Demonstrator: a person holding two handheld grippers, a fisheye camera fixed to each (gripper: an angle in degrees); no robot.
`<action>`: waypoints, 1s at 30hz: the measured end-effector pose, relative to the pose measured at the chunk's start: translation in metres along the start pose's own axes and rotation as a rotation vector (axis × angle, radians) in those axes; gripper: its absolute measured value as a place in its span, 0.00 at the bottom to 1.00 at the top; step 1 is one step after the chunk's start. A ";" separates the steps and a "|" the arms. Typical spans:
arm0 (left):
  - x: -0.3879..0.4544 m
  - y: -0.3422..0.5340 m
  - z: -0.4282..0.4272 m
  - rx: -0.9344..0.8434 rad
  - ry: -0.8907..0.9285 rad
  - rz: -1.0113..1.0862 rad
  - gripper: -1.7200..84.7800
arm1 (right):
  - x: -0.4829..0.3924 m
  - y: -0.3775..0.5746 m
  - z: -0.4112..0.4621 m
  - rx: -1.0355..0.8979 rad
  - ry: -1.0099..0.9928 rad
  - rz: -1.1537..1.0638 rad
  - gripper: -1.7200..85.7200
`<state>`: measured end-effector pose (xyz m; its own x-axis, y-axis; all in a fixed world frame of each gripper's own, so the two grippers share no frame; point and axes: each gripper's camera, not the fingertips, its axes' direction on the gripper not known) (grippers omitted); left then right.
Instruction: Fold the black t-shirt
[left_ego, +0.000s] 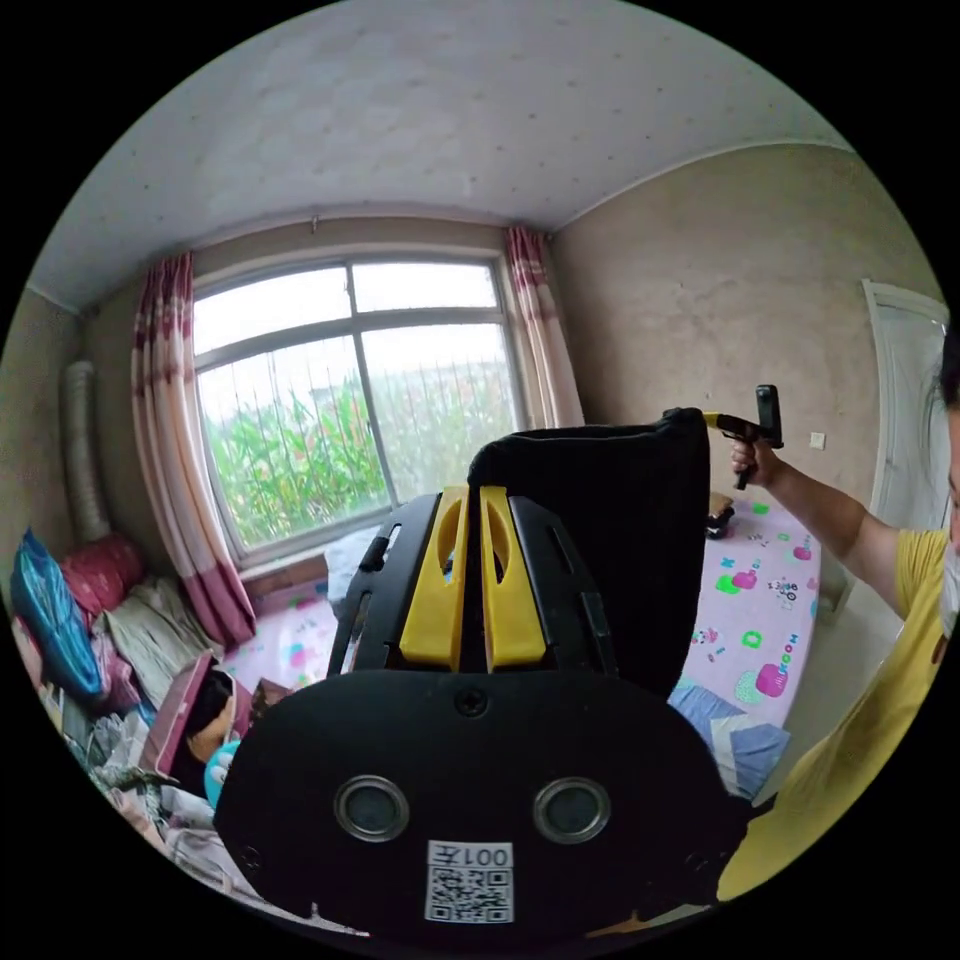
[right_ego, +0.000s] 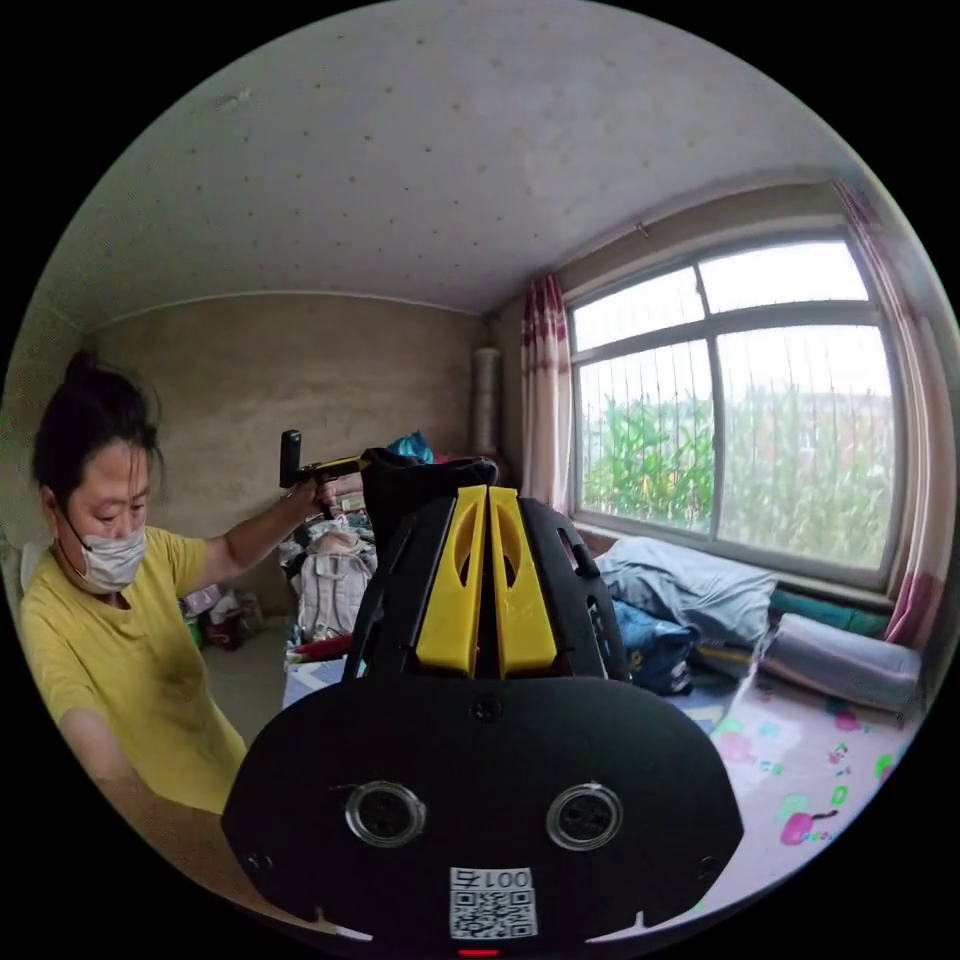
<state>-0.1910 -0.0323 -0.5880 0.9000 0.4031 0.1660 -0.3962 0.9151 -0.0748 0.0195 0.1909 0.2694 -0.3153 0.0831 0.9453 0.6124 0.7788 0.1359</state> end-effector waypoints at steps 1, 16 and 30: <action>0.007 -0.003 -0.004 0.028 -0.004 0.019 0.00 | -0.005 -0.005 -0.006 -0.001 0.017 -0.017 0.02; 0.109 0.158 0.082 -0.361 0.304 -0.018 0.00 | -0.019 0.119 -0.081 -0.336 0.006 0.247 0.02; 0.282 0.316 0.110 -0.614 0.202 -0.465 0.00 | 0.036 0.265 -0.142 -0.595 -0.419 0.433 0.02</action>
<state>-0.0830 0.3710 -0.4568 0.9874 -0.0816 0.1357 0.1460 0.8013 -0.5803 0.2729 0.3118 0.3813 -0.1359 0.6132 0.7781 0.9835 0.1780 0.0315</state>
